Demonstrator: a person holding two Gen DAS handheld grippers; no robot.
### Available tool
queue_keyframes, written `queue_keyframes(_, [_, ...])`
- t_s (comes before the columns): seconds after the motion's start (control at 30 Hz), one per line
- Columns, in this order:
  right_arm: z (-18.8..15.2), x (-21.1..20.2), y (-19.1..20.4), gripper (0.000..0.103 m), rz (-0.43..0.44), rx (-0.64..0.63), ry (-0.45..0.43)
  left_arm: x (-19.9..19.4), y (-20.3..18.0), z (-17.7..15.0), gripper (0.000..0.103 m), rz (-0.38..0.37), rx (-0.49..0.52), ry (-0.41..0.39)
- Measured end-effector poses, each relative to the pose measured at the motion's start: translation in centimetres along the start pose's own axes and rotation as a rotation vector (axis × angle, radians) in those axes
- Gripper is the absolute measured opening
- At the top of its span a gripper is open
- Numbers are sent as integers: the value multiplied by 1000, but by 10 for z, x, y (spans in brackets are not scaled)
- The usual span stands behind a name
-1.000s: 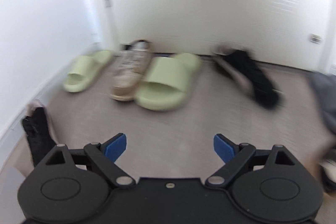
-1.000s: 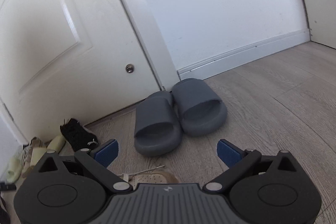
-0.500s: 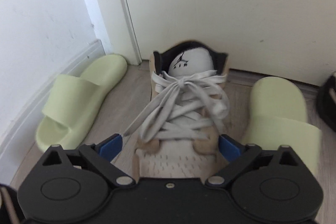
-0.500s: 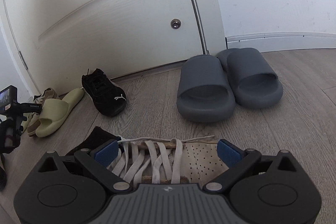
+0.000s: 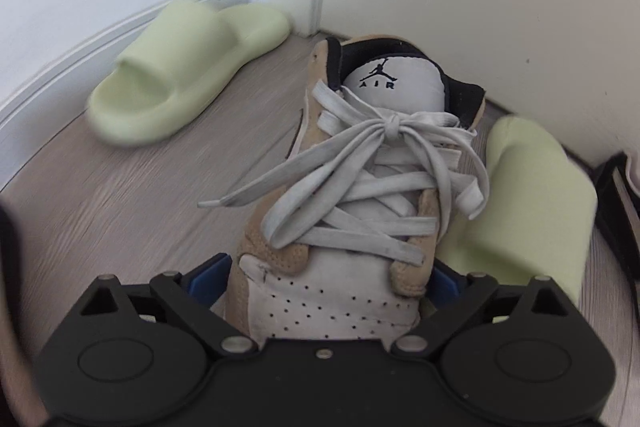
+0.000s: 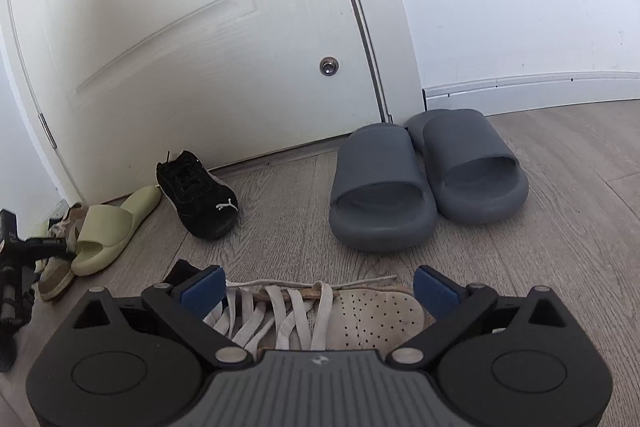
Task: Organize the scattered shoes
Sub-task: 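Carry the tan sneaker with the right gripper toward the grey slides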
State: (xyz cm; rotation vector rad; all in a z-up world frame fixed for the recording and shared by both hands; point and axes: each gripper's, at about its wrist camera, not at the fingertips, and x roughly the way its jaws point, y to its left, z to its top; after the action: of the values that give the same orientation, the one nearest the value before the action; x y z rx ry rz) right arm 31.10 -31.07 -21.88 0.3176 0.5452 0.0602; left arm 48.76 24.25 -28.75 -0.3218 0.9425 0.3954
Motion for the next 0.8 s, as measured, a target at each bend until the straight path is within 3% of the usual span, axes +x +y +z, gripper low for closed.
queue_keyframes(0.1, [3, -9, -4, 100, 3, 6, -28, -38, 4, -47, 98, 23, -34, 72])
queue_keyframes(0.3, [8, -27, -18, 100, 24, 55, -72, -100, -32, -128, 98, -47, 61, 274])
queue_keyframes(0.4, [12, -37, -30, 100, 15, 89, -97, -125, -69, -167, 98, -72, 108, 344])
queue_keyframes(0.6, [19, -52, -60, 100, -7, 186, -128, -156, -153, -217, 98, -152, 204, 384])
queue_keyframes(0.73, [17, -55, -71, 100, -3, 222, -113, -164, -176, -225, 98, -223, 112, 418])
queue_keyframes(0.8, [15, -54, -71, 100, 12, 213, -89, -169, -168, -224, 96, -305, 17, 434])
